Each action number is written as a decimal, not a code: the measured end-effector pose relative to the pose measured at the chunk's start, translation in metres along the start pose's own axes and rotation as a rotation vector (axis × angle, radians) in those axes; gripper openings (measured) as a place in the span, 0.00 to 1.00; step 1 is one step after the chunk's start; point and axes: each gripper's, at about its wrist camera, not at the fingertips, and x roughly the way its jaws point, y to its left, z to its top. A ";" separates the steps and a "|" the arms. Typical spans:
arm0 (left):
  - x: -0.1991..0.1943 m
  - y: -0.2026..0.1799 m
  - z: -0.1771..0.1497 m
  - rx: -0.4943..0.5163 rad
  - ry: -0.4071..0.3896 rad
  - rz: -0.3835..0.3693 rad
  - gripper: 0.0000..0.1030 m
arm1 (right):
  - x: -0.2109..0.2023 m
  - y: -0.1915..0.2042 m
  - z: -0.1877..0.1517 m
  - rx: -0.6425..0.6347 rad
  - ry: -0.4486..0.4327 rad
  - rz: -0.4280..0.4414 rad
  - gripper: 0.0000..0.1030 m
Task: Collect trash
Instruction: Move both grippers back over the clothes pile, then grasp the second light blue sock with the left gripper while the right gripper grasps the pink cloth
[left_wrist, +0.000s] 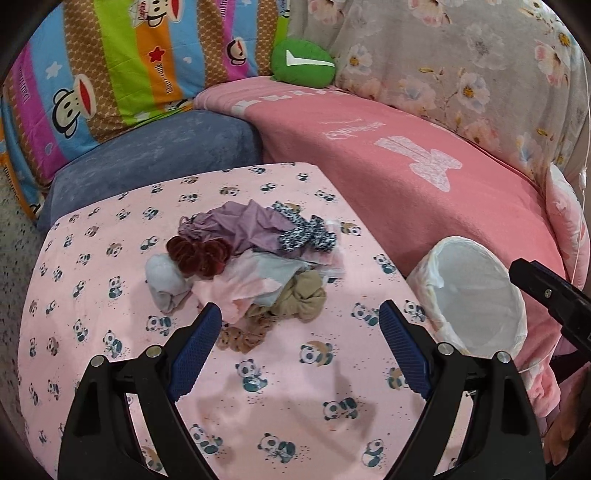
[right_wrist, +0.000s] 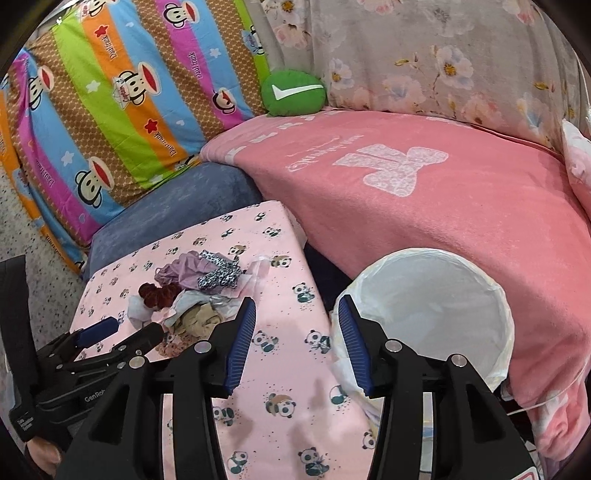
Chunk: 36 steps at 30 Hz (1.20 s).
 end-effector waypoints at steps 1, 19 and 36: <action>0.000 0.007 -0.001 -0.009 0.001 0.008 0.81 | 0.002 0.006 -0.001 -0.008 0.006 0.007 0.47; 0.037 0.124 0.006 -0.163 0.044 0.144 0.80 | 0.083 0.130 -0.010 -0.178 0.128 0.139 0.47; 0.092 0.141 0.012 -0.182 0.141 0.055 0.42 | 0.161 0.173 -0.030 -0.279 0.257 0.138 0.27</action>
